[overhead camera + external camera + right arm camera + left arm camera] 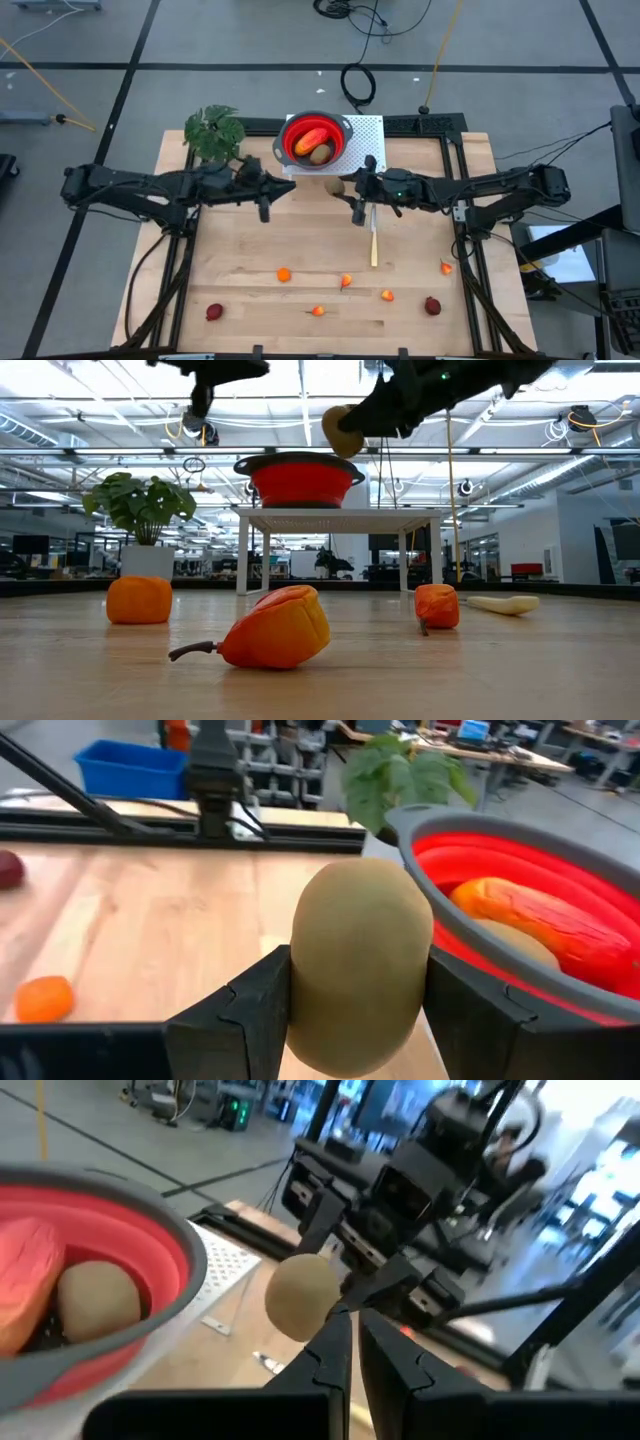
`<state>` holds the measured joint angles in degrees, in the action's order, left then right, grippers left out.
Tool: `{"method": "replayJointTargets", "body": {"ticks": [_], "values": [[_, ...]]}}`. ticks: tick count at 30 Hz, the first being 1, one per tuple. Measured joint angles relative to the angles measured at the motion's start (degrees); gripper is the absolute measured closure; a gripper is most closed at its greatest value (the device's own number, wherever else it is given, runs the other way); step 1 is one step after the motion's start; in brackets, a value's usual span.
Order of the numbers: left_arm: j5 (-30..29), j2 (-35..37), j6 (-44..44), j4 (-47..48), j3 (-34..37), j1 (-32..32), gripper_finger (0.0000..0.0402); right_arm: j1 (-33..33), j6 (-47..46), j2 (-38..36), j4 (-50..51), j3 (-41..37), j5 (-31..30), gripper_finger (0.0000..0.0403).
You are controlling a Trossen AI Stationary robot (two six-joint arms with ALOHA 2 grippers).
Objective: Pick & Place Fruit
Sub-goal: Put the green kiwi into the red strainer bowl on the shelf
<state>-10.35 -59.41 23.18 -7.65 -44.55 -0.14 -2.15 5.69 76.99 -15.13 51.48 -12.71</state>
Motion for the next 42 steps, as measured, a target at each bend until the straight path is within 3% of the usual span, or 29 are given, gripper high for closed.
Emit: {"method": "replayJointTargets", "body": {"ticks": [8, 16, 22, 28, 34, 42], "values": [[1.52, -8.38, -9.99, 8.16, -10.49, -0.02, 0.0380, 2.52, 3.61, 2.86, 2.35, 2.97, -7.01, 0.0211], [2.82, -12.94, -32.81, 10.65, -14.93, -2.63, 0.0380, 3.06, 4.16, 2.91, 2.16, 3.28, -6.62, 0.0211], [2.37, -14.47, -41.63, 10.53, -17.11, -3.15, 0.0372, 3.02, 4.02, 2.91, 3.45, 3.25, -3.60, 0.0210], [1.05, -15.79, -46.77, 11.35, -17.05, -2.97, 0.0302, 3.04, 4.03, 2.91, 3.50, 3.21, -3.38, 0.0210], [0.28, -17.58, -56.25, 9.99, -17.11, -2.99, 0.0212, 3.04, 3.98, 2.89, 3.96, 3.21, 3.84, 0.0209], [-1.25, -18.24, -58.03, 10.87, -17.05, -4.13, 0.0138, 2.93, 0.87, 2.89, 4.69, 3.19, 10.65, 0.0208]]}}
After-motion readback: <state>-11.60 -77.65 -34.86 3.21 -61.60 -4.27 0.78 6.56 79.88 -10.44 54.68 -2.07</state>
